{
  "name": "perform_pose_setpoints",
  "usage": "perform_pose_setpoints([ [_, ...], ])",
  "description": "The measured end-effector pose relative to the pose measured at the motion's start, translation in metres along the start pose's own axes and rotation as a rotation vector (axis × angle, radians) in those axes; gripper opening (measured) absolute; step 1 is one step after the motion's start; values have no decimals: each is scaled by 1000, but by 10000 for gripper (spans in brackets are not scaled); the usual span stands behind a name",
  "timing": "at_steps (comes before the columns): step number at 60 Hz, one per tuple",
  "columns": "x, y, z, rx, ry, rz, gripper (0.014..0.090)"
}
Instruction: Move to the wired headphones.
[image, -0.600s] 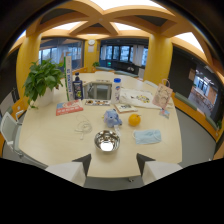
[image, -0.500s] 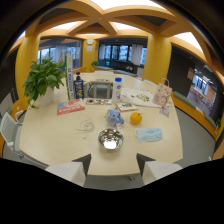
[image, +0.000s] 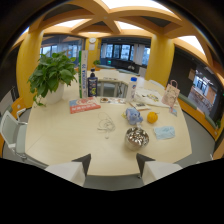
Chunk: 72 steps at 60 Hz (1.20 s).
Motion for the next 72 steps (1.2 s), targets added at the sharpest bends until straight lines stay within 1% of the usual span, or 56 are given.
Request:
perform_pose_setpoints([
  [7,-16,-10,19,6,-3,-4,863],
  [13,-23,-21,46,17,0,-10,863],
  [22,-27,-41,102,26,-1,-13,861],
  [28,-30,-52,146,22,-17,0,861],
  [35,-33,-54,194,-17,-34,-11,859],
  [44,-34,-43,238,-87,-52,16,860],
  [49,-32,-39,252,-114,-55,20,860],
  [54,-33,-40,263,-118,-59,17,862],
  [72,-39,-44,273,-131,-74,11,859],
])
